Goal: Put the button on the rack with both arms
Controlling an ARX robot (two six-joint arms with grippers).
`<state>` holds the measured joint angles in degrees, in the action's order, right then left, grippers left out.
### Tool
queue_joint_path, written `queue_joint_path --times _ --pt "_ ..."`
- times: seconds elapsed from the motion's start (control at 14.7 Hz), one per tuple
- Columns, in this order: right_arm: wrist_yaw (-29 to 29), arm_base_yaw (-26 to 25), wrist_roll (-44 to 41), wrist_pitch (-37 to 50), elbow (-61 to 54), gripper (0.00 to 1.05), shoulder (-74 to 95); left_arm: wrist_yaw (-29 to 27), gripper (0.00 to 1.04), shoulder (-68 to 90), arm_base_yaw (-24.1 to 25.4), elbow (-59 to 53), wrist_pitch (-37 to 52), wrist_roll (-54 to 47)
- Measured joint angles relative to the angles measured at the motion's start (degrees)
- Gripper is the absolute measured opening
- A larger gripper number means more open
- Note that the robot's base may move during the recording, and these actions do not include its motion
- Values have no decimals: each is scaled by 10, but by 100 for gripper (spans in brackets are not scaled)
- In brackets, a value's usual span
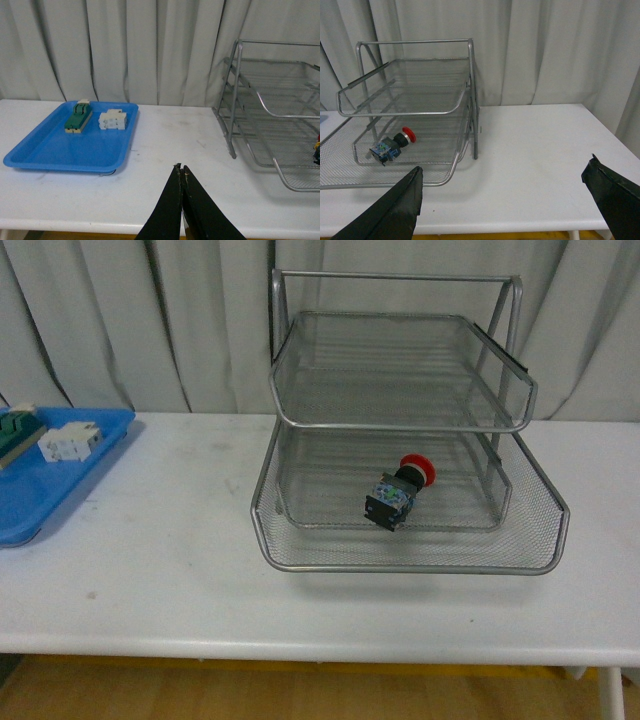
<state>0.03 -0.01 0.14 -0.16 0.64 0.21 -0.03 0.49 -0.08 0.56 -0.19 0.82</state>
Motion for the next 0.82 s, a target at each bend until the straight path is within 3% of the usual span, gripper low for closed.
queue_joint_path --times 0.34,0.82 --pt "0 0 0 0 0 98 0 0 2 0 0 0 0 0" --pt "0 0 0 0 0 98 0 0 85 0 0 0 0 0"
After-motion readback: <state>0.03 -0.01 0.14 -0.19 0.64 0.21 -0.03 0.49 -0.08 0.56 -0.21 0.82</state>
